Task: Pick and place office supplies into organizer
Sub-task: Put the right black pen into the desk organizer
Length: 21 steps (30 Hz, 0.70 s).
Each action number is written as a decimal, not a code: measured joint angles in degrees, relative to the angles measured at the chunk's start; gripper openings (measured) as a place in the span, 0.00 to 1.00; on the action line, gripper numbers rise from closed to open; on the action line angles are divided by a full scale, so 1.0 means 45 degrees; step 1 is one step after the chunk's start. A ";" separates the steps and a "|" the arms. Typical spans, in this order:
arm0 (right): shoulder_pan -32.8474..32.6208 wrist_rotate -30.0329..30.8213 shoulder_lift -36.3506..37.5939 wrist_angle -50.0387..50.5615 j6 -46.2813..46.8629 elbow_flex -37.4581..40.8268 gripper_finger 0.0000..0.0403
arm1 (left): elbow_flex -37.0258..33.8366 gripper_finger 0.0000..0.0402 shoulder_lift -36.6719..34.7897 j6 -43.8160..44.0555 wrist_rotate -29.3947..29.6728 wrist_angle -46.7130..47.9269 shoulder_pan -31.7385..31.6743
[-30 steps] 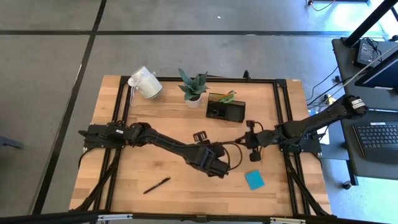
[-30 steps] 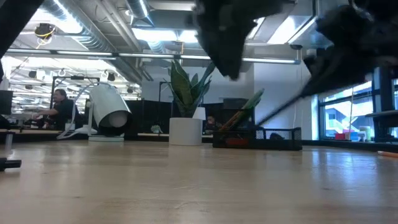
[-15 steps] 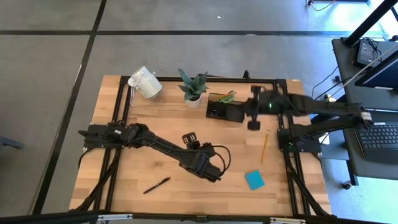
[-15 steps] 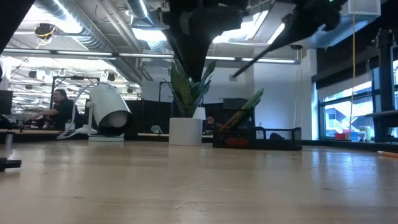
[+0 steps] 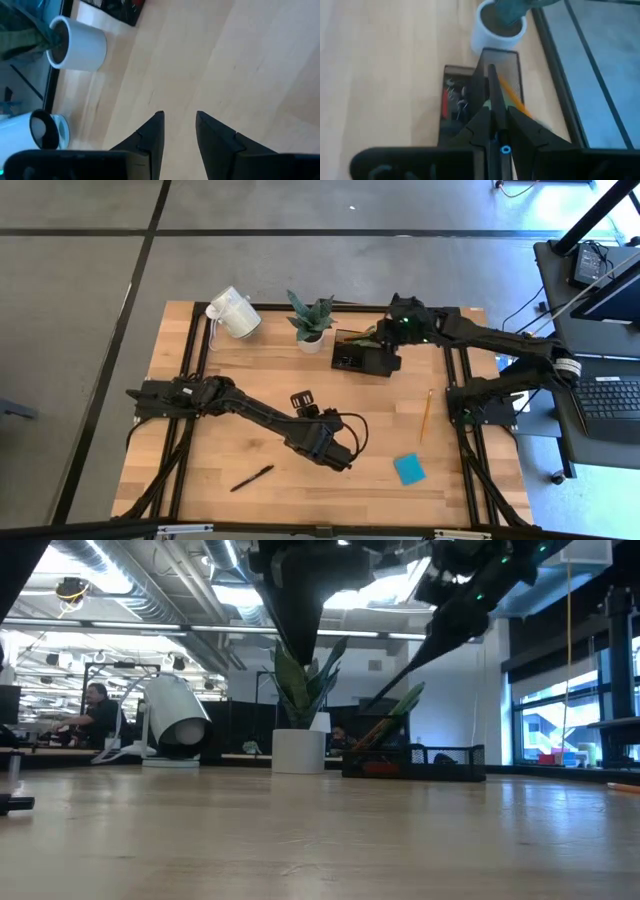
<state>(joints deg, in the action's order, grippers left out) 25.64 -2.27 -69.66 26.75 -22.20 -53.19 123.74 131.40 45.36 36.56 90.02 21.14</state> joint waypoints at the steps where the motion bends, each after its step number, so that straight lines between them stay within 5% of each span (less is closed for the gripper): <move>1: 0.0056 -0.0002 -0.0226 -0.0298 -0.0029 0.0000 0.12 | 0.0000 0.26 -0.0034 -0.0055 0.0024 0.0000 0.0004; 13: 0.1030 -0.0456 -0.1988 -0.1299 -0.0131 -0.0005 0.13 | -0.0558 0.26 -0.0794 -0.0468 -0.0383 -0.0012 -0.0345; 17: 0.1104 -0.0571 -0.2224 -0.1671 -0.0136 0.0000 0.14 | -0.2499 0.25 -0.2336 0.0159 -0.0400 -0.1074 -0.0432; 21: 0.1114 -0.0529 -0.2232 -0.2131 -0.0172 0.0000 0.16 | -0.5966 0.21 -0.4846 -0.0079 -0.0739 -0.5134 -0.0400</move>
<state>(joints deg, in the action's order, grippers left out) 30.65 -4.65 -79.70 17.16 -22.97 -53.19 96.90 109.59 45.01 33.23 66.91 19.33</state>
